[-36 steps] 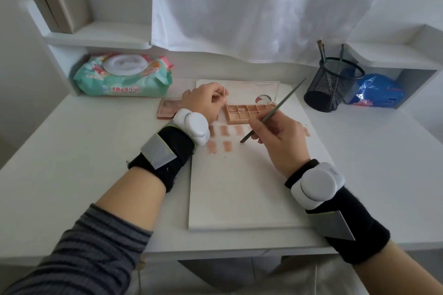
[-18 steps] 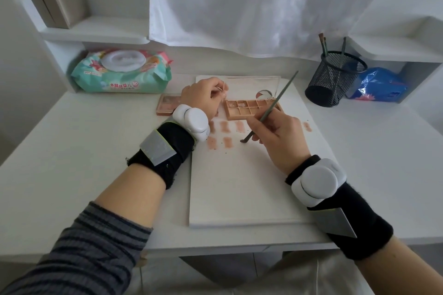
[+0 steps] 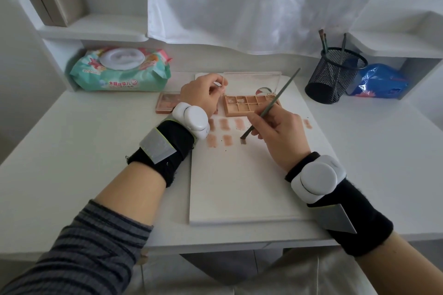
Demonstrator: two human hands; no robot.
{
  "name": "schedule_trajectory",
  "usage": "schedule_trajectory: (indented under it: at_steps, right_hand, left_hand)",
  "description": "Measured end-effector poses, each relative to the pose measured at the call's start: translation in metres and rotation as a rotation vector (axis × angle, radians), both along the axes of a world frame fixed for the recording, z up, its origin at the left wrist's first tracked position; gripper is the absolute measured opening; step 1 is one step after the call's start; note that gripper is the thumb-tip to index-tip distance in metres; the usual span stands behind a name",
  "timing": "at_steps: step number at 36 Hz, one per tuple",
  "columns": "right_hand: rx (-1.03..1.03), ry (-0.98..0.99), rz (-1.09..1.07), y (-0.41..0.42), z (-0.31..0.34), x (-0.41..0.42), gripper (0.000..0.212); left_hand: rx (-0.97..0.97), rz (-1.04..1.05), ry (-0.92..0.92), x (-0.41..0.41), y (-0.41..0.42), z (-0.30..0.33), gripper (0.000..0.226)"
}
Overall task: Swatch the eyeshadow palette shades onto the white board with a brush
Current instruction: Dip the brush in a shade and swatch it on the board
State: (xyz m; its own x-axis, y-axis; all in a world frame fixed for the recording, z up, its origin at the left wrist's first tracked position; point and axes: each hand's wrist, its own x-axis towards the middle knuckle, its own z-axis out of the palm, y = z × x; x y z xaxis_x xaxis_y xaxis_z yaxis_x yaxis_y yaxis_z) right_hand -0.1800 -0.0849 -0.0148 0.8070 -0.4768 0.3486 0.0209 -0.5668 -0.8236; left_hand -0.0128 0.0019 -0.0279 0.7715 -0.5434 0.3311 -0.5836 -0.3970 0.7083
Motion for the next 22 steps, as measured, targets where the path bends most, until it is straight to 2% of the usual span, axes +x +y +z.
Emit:
schedule_trajectory:
  at_steps: [5, 13, 22]
  right_hand:
    - [0.014, 0.007, 0.028, 0.0003, 0.0008, -0.0021, 0.020]
    - [0.072, -0.058, -0.021, -0.0007, -0.0005, 0.0002, 0.017]
    - [0.030, 0.023, 0.000, -0.0013, 0.0010, -0.0015, 0.024]
  left_hand:
    - [0.004, 0.000, -0.006, 0.0022, -0.0007, -0.0011, 0.012]
    - [-0.013, 0.002, 0.012, 0.0053, -0.0010, -0.0041, 0.012]
    - [-0.019, 0.002, 0.017, 0.0050, -0.0007, -0.0045, 0.012]
